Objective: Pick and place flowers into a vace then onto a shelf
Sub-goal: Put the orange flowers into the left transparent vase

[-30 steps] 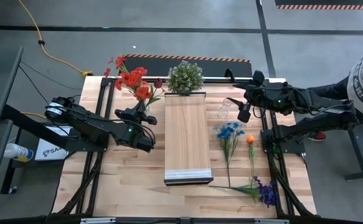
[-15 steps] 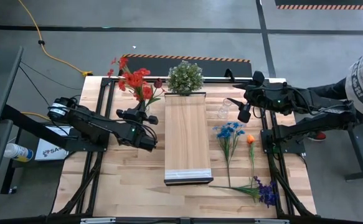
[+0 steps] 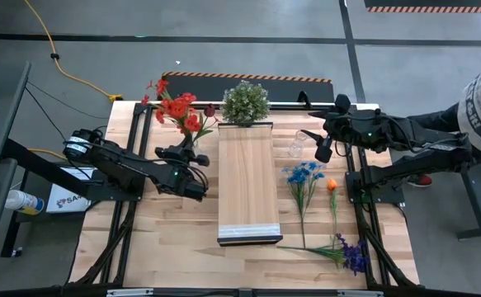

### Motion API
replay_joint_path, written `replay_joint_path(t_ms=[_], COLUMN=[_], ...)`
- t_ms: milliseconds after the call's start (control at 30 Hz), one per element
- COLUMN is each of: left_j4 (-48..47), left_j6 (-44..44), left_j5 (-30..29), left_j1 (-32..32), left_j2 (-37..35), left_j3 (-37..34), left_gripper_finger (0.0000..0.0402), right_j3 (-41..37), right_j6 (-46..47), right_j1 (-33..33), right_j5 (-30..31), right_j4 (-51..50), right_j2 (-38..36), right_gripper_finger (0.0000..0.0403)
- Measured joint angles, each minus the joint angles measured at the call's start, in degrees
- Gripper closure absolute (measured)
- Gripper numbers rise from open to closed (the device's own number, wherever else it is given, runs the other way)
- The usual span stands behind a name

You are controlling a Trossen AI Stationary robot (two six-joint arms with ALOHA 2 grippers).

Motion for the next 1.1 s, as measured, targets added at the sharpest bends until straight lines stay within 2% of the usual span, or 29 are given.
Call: replay_joint_path(t_ms=[300,500,633,1100], left_j4=[4.5,4.65,5.56,5.51], left_j6=[6.57,6.55,6.55,6.48], left_j5=[1.89,3.57,3.82,3.81], left_j1=[0.0,0.0,0.0,-0.02], left_j2=[0.0,-0.01,-0.02,-0.02], left_j3=[0.0,0.0,0.0,0.02], left_gripper_finger=[0.0368,0.032,0.0306,0.0302], right_j3=[0.0,0.0,0.0,0.0], right_j6=[0.42,1.52,1.78,1.76], right_j1=[0.0,0.02,0.0,0.02], right_j5=[-0.02,-0.01,-0.2,-0.2], right_j4=[0.02,0.04,0.04,0.02], right_j2=[0.0,0.0,0.0,0.0], right_gripper_finger=[0.0166,0.0166,0.0166,0.0166])
